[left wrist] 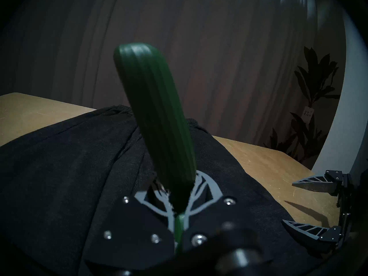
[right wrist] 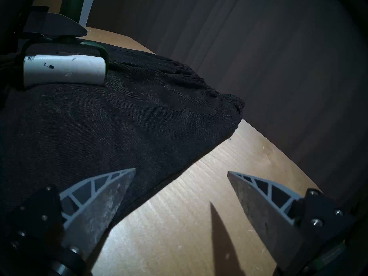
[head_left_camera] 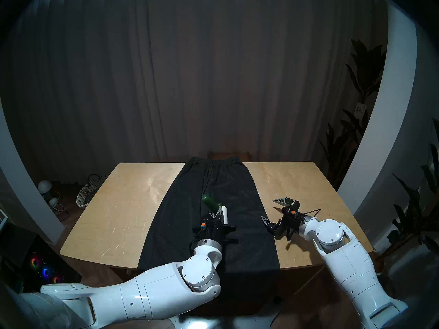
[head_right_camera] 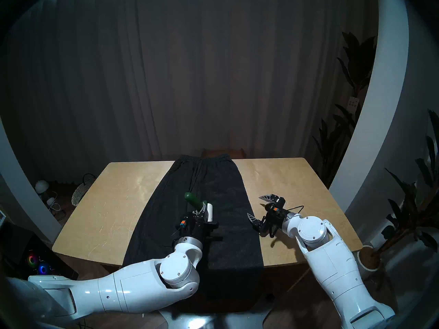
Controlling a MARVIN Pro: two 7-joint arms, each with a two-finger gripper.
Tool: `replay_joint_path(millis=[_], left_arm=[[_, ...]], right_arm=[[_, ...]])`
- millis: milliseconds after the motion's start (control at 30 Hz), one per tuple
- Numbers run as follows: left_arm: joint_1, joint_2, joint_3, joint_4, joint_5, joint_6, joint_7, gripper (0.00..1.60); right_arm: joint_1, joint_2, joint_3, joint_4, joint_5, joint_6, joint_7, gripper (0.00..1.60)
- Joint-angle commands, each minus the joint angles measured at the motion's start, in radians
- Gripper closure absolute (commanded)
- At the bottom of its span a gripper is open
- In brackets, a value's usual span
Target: Remove lint and debris from pants with a lint roller
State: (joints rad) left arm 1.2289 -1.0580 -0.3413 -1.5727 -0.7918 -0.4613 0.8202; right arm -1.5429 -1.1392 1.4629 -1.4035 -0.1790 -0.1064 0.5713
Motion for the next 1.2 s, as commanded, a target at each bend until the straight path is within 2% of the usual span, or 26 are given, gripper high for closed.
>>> replay_joint_path(millis=[0,567,667,800,933,1167], left_arm=[[0.006,0.051,-0.006,-0.009,-0.005,-0.013,-0.016,1.6],[0.001,0.093,-0.007,-0.041,-0.006,-0.025,-0.056,1.6],[0.002,0.113,-0.011,-0.075,-0.003,-0.031,-0.061,1.6],[-0.006,0.127,-0.007,-0.124,0.045,-0.092,-0.107,1.6],[-0.009,0.129,-0.002,-0.162,0.074,-0.101,-0.115,1.6],[-0.004,0.154,-0.021,-0.203,0.07,-0.1,-0.093,1.6]], right_arm=[[-0.019,0.01,-0.013,0.035,-0.021,0.017,-0.001,0.0],[-0.005,0.028,-0.026,0.058,-0.023,0.025,-0.026,0.0],[-0.003,0.03,-0.029,0.062,-0.022,0.024,-0.029,0.0],[0.0,0.032,-0.035,0.067,-0.021,0.02,-0.032,0.0],[0.004,0.033,-0.04,0.07,-0.019,0.02,-0.034,0.0],[0.01,0.038,-0.048,0.077,-0.018,0.025,-0.04,0.0]])
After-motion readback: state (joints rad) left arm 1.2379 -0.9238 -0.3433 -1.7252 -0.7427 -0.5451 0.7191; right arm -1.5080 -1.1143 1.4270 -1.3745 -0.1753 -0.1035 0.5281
